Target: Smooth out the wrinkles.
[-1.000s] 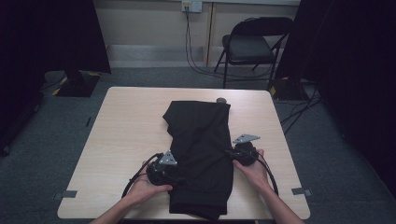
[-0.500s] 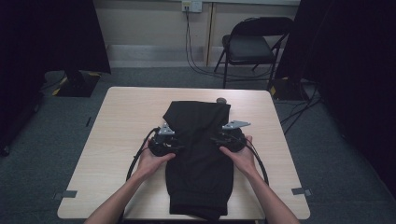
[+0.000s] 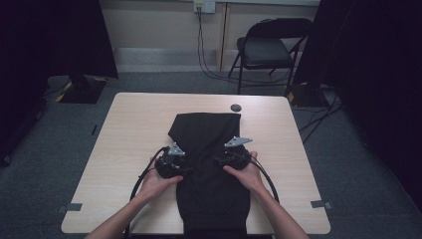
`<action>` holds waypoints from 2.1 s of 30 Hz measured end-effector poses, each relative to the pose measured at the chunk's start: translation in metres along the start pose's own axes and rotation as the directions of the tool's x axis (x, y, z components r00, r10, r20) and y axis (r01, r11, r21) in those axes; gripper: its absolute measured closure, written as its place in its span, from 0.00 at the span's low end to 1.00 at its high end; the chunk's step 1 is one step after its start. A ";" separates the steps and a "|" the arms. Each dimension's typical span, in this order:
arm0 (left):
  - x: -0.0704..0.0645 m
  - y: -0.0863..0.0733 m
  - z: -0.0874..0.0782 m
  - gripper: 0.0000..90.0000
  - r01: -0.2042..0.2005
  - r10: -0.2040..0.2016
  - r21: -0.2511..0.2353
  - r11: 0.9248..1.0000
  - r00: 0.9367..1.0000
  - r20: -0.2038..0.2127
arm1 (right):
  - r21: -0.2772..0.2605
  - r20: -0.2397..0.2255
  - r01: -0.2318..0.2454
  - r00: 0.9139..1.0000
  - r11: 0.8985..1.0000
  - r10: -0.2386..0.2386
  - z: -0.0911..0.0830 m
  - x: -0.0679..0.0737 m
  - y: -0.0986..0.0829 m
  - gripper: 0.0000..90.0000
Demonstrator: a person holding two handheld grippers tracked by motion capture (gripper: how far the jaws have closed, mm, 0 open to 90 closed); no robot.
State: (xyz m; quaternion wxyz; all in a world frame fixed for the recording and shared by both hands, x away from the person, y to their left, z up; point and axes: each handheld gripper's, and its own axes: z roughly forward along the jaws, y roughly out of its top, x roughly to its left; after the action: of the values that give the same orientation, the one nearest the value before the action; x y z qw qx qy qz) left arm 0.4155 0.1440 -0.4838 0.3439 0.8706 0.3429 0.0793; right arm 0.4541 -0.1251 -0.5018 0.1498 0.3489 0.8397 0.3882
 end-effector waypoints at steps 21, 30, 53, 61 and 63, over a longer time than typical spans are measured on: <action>0.032 -0.004 -0.003 0.46 0.022 -0.037 -0.111 0.994 0.990 -0.133 | 0.004 -0.110 0.097 0.989 0.995 -0.096 -0.027 0.052 -0.024 0.45; 0.016 -0.018 -0.003 0.46 -0.022 0.009 -0.100 0.995 0.992 -0.123 | 0.015 -0.138 0.106 0.985 0.994 -0.103 -0.041 0.059 -0.035 0.45; 0.076 0.009 -0.028 0.41 0.160 -0.182 -0.163 0.974 0.974 -0.135 | -0.107 0.034 -0.045 0.998 0.993 0.049 -0.055 -0.008 0.014 0.32; 0.100 0.023 -0.016 0.38 0.162 -0.185 -0.146 0.976 0.970 -0.156 | -0.051 0.072 -0.081 0.994 0.995 0.085 -0.018 -0.054 0.027 0.26; 0.105 0.023 -0.012 0.35 0.169 -0.193 -0.148 0.974 0.967 -0.165 | -0.026 0.067 -0.090 0.994 0.996 0.092 -0.010 -0.061 0.027 0.24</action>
State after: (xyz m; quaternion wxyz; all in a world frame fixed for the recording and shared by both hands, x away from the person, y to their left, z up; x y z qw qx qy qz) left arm 0.5029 0.2067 -0.4699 0.3747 0.8001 0.4446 0.1476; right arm 0.5051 -0.1613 -0.4759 0.1644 0.3978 0.8128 0.3924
